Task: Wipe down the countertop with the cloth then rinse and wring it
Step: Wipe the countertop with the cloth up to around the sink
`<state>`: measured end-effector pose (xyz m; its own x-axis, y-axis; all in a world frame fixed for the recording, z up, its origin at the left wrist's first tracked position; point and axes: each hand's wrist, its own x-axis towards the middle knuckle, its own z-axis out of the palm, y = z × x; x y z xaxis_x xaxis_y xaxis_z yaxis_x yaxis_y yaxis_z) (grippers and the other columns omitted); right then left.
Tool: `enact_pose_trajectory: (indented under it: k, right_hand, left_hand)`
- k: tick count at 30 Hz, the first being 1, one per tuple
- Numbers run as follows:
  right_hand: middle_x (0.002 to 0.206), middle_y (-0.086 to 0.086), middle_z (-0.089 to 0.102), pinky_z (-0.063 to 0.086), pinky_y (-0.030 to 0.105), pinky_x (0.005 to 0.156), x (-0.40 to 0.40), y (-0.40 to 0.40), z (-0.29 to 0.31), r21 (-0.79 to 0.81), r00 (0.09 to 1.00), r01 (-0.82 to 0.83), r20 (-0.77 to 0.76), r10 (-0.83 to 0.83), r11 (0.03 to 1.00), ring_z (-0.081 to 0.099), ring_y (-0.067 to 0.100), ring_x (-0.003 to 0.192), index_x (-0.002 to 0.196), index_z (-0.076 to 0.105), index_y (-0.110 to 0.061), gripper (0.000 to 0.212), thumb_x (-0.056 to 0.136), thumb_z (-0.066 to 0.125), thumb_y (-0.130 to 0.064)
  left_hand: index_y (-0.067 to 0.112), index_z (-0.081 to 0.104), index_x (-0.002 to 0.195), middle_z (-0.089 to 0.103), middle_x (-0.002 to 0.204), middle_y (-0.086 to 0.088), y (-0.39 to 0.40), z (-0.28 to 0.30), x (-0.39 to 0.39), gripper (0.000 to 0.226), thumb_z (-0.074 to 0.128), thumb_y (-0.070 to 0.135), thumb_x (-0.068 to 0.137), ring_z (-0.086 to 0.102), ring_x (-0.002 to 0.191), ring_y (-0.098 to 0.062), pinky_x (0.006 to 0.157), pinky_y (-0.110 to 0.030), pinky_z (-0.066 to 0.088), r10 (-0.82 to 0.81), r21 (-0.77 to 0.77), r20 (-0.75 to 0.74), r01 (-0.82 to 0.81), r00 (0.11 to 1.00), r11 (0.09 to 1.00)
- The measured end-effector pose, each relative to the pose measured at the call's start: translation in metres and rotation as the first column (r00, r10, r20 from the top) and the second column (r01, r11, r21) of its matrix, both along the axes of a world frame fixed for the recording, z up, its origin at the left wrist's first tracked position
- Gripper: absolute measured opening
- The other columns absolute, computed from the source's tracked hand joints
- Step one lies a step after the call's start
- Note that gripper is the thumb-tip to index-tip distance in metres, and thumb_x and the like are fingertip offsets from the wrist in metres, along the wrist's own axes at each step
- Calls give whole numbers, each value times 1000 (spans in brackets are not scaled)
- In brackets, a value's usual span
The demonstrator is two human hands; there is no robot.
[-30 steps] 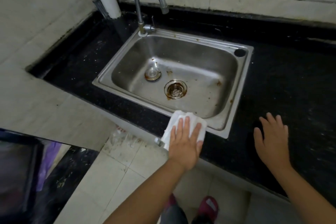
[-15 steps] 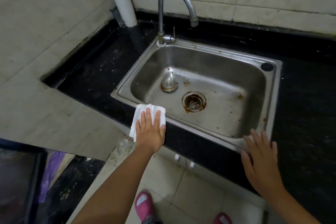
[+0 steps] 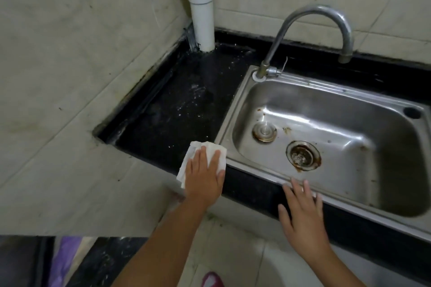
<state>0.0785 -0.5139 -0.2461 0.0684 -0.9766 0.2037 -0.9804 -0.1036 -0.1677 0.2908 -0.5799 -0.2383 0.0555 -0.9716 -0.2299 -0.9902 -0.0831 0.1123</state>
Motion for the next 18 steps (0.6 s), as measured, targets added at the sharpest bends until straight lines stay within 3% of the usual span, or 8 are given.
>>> enact_pose_trajectory:
  k: [2,6,8,9,11,14,18]
  right_hand:
    - [124,14,60,26,47,107,24,-7,-1,25,999,-11,-31,12,1000,31,26,123,115,59,-9,67,97,3,-42]
    - [130,8,55,-2,38,112,58,-10,-14,121,999,-14,-47,19,993,21,22,133,125,42,-15,55,97,4,-43]
    - [134,7,50,-5,36,113,62,-15,-19,127,999,34,2,-35,991,-1,18,143,128,39,-13,55,97,5,-44]
    - [134,7,49,-5,36,113,62,-16,-20,128,998,52,17,-54,990,-9,14,143,128,39,-12,56,97,5,-44]
    - [133,12,51,-5,37,114,60,-18,-21,127,997,58,38,-63,990,-13,10,142,129,38,-10,57,97,5,-44]
    - [130,16,54,-5,38,115,62,-20,-24,127,997,43,60,-51,991,-13,10,142,128,36,-7,58,97,4,-44]
    - [128,19,55,-6,38,115,63,-21,-30,124,996,50,70,-59,991,-14,12,142,127,35,-5,59,97,3,-45]
  left_hand:
    - [17,48,127,62,119,-19,-3,-2,8,55,9,38,95,62,108,-31,85,-46,51,-38,21,-58,40,998,999]
    - [19,39,128,63,121,-14,-9,-7,24,59,-5,40,95,61,111,-27,87,-44,51,-31,27,-104,34,994,999]
    - [19,30,139,46,139,-18,-15,-3,34,69,-10,45,90,45,129,-30,104,-45,37,-12,68,-66,17,998,998]
    - [19,18,146,27,150,-18,-17,-4,40,78,-15,49,82,26,140,-30,113,-43,22,-48,86,-48,52,998,995]
    - [23,-3,147,-2,156,-13,-20,-6,50,85,-20,51,70,-3,145,-25,117,-39,-2,-69,58,-11,69,998,996]
    - [23,-5,147,-8,156,-10,-25,-5,57,71,-11,52,82,-8,144,-24,116,-38,-6,-70,62,11,69,998,996]
    - [21,11,147,1,156,-7,-26,-5,57,84,-11,52,72,2,144,-27,110,-35,-9,-91,7,-52,92,994,996]
